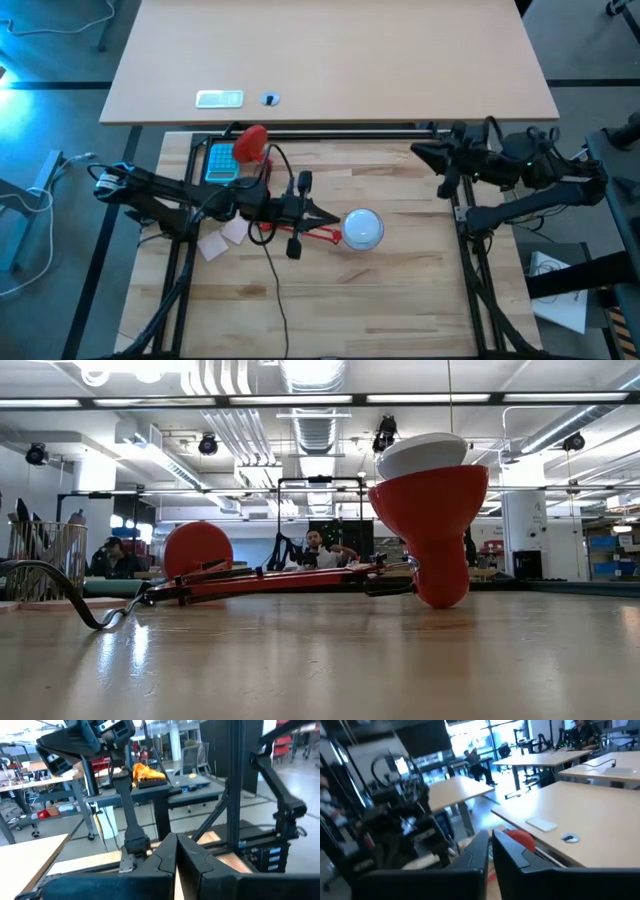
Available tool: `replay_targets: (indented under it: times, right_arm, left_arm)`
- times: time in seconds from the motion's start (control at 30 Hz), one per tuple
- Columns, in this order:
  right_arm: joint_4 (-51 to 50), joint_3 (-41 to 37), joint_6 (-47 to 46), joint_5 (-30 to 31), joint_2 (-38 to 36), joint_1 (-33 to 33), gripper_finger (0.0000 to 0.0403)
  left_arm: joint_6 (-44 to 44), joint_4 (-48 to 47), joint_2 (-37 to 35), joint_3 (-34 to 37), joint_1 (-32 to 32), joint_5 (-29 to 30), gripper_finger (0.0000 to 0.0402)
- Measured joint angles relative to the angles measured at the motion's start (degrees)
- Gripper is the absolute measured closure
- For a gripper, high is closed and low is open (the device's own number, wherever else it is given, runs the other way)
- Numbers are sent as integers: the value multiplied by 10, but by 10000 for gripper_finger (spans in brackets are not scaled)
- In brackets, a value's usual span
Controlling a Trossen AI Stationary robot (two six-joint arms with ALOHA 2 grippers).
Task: Screw lightbulb
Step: Remove the light bulb from the lamp
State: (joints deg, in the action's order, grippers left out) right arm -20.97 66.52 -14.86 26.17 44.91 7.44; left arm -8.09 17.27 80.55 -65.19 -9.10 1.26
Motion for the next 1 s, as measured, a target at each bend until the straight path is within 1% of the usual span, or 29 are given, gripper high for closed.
replay_targets:
  times: [0.17, 0.23, 0.3, 0.33, 0.4, 0.47, 0.5, 0.57, 0.6, 0.7, 0.77, 0.9, 1.0]
  right_arm:
    - [-7, 5, -23, 6, -8, 1, 346]
    - [-38, 5, -40, -5, -18, 1, 334]
    - [-92, 5, -50, -4, -29, 1, 325]
    - [-128, 5, -50, 10, -33, 0, 321]
    - [-205, 5, -65, 80, -45, -5, 314]
    - [-273, 5, -91, 147, -57, -12, 308]
    - [-295, 2, -100, 169, -60, -16, 306]
    - [-316, -9, -105, 189, -66, -19, 302]
    - [-318, -18, -107, 192, -69, -19, 300]
    - [-328, -65, -124, 178, -73, -18, 299]
    - [-328, -96, -126, 148, -68, -18, 298]
    - [-347, -136, -140, 64, -59, -18, 285]
    - [-354, -145, -151, 39, -43, -18, 270]
  left_arm:
    - [12, 20, 0, 0, 0, 39, 401]
    - [14, 21, 0, 0, 0, 43, 401]
    - [14, 25, 0, 0, 0, 43, 401]
    - [9, 33, 0, 0, 0, 42, 401]
    - [-11, 61, 0, 0, 0, 41, 401]
    - [-31, 100, 0, 0, -1, 19, 401]
    - [-38, 116, 0, 0, -1, 1, 401]
    - [-50, 141, 0, 0, -1, -26, 401]
    - [-50, 147, 0, 0, -1, -27, 401]
    - [-28, 136, 0, 0, 5, -3, 401]
    - [-4, 87, 0, 0, 13, 27, 401]
    - [35, -48, 0, 2, 23, 98, 399]
    - [58, -85, 8, 16, 22, 136, 388]
